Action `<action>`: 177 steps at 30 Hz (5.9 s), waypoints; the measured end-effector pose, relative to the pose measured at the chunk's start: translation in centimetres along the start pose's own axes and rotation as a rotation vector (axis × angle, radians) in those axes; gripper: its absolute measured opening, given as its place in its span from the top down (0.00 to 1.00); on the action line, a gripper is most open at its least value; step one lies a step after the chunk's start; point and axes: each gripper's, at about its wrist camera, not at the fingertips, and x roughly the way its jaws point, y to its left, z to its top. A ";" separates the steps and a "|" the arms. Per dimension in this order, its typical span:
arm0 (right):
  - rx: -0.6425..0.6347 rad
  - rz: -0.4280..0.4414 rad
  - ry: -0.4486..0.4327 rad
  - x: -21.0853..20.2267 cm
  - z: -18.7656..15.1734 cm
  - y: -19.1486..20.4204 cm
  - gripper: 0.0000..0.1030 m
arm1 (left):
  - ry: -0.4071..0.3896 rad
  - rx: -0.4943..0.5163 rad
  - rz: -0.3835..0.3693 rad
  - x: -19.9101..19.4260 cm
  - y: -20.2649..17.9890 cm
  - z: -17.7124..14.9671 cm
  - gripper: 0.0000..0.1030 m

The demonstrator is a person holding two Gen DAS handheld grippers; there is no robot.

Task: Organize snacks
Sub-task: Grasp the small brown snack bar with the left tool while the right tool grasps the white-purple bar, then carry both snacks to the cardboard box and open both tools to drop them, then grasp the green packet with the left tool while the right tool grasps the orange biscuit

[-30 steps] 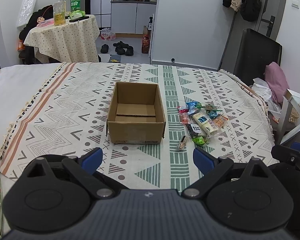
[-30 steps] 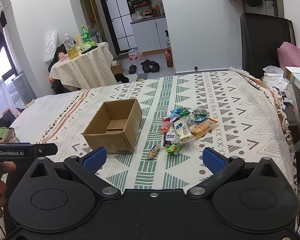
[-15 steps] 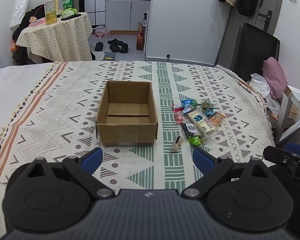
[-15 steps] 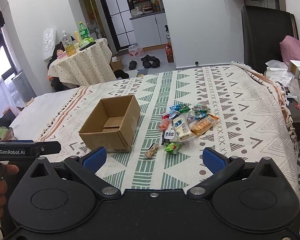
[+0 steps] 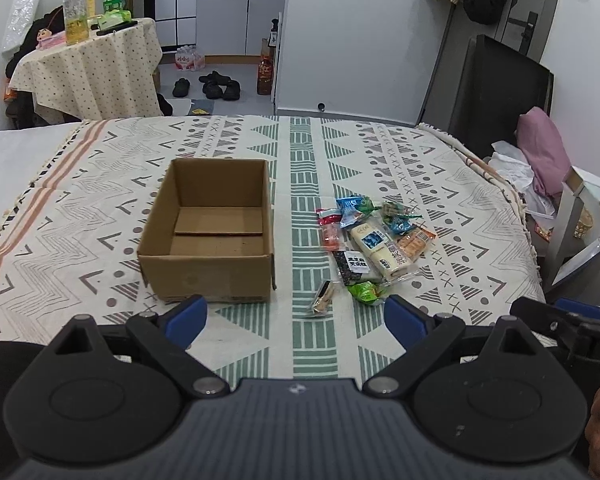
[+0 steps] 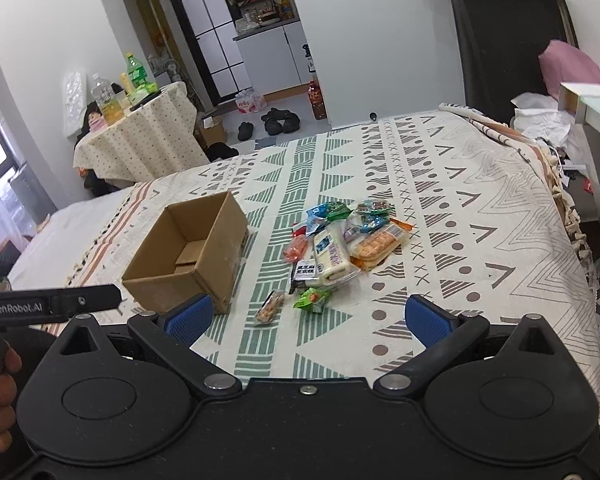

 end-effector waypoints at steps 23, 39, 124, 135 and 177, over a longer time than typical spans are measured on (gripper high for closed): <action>0.257 0.120 0.051 9.0 -0.1 -6.8 0.13 | 0.158 0.006 0.048 12.2 -3.2 0.3 0.31; 0.352 0.185 0.119 15.8 0.5 -9.0 0.20 | 0.269 0.024 0.090 20.1 -4.0 0.5 0.49; 0.055 0.226 -0.003 14.2 9.4 10.5 0.98 | -0.021 -0.538 0.005 12.4 13.3 6.6 0.82; 0.062 0.336 0.027 17.6 11.8 15.4 0.96 | -0.043 -0.652 0.097 12.0 16.1 6.4 0.56; 0.203 -0.034 0.051 11.4 4.9 -3.4 0.10 | 0.020 -0.305 0.036 13.7 1.9 6.0 0.00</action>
